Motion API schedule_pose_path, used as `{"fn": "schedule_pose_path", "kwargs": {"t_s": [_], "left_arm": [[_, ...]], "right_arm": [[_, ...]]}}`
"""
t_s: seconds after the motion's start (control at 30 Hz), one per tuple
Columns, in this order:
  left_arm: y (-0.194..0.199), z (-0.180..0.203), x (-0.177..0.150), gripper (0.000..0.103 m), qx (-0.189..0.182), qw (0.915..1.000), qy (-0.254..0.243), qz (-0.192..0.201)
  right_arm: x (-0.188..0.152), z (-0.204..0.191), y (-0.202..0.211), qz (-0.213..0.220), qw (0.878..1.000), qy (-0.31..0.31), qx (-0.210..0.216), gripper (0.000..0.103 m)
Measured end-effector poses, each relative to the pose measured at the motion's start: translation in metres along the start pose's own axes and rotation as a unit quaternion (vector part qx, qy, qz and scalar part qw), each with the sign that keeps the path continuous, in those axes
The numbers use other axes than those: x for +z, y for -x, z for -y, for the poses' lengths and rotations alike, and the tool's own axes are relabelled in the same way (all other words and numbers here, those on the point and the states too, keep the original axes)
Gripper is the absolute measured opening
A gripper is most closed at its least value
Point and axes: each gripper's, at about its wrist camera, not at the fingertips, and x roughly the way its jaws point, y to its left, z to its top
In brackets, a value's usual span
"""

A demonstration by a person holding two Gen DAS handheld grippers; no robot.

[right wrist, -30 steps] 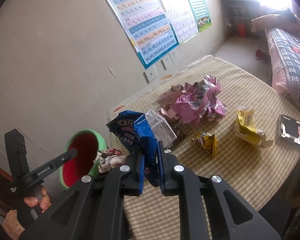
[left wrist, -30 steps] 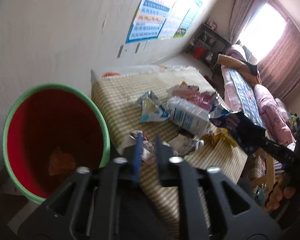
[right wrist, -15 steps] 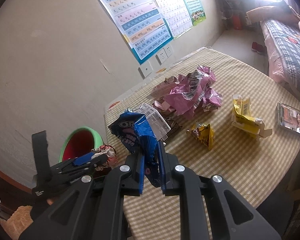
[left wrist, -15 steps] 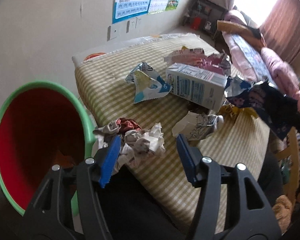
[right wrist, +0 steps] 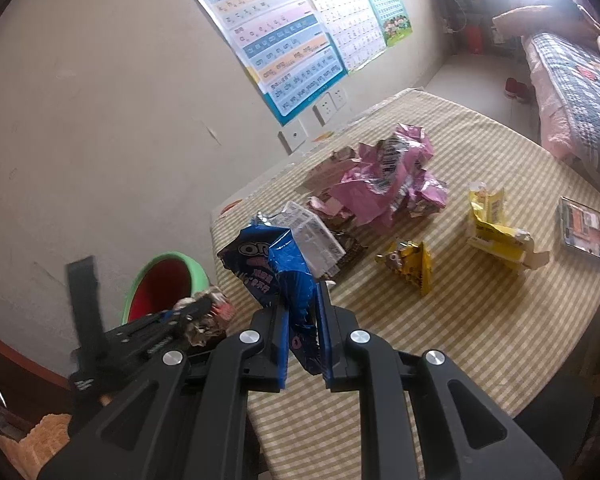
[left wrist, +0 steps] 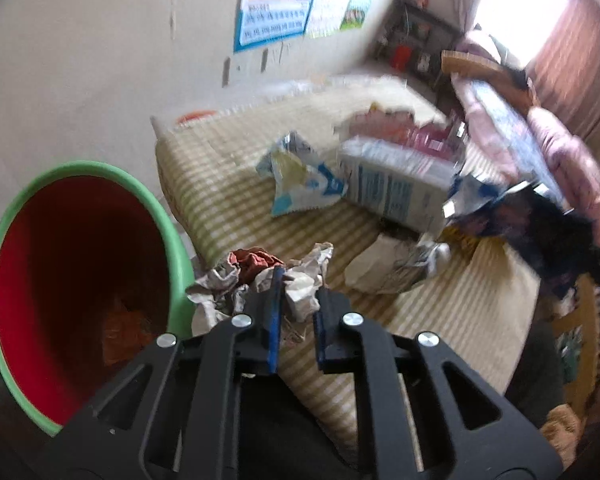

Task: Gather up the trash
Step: 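Bring both held items over the red bin opening, then open both grippers to drop the paper wad and blue wrapper into the bin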

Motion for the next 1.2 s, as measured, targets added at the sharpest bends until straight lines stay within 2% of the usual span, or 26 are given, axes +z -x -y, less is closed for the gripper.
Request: {"fn": "schedule_pose_path", "kwargs": {"t_s": [0.2, 0.37, 0.6, 0.9, 1.07, 1.17, 1.2], "left_arm": [[0.044, -0.016, 0.006, 0.012, -0.002, 0.998, 0.036, 0.052], [0.064, -0.042, 0.014, 0.012, 0.021, 0.995, 0.057, 0.08], [0.068, -0.073, 0.003, 0.012, 0.044, 0.9908, 0.097, 0.084], [0.06, -0.109, -0.009, 0.012, 0.064, 0.986, 0.134, 0.075], [0.062, -0.133, -0.016, 0.013, 0.083, 0.9803, 0.162, 0.078], [0.064, -0.144, -0.021, 0.014, 0.091, 0.9768, 0.176, 0.08], [0.064, -0.147, -0.023, 0.018, 0.097, 0.9753, 0.18, 0.083]], "right_arm": [[0.006, -0.031, -0.012, -0.01, 0.999, 0.036, 0.025, 0.013], [0.015, -0.064, -0.029, -0.015, 0.996, 0.071, 0.049, 0.013], [0.015, -0.11, -0.058, -0.038, 0.99, 0.109, 0.079, 0.013], [0.005, -0.151, -0.102, -0.08, 0.983, 0.141, 0.085, 0.013], [0.0, -0.173, -0.128, -0.099, 0.978, 0.162, 0.086, 0.014], [-0.003, -0.186, -0.141, -0.108, 0.975, 0.171, 0.089, 0.014], [-0.004, -0.191, -0.145, -0.11, 0.974, 0.174, 0.091, 0.014]]}}
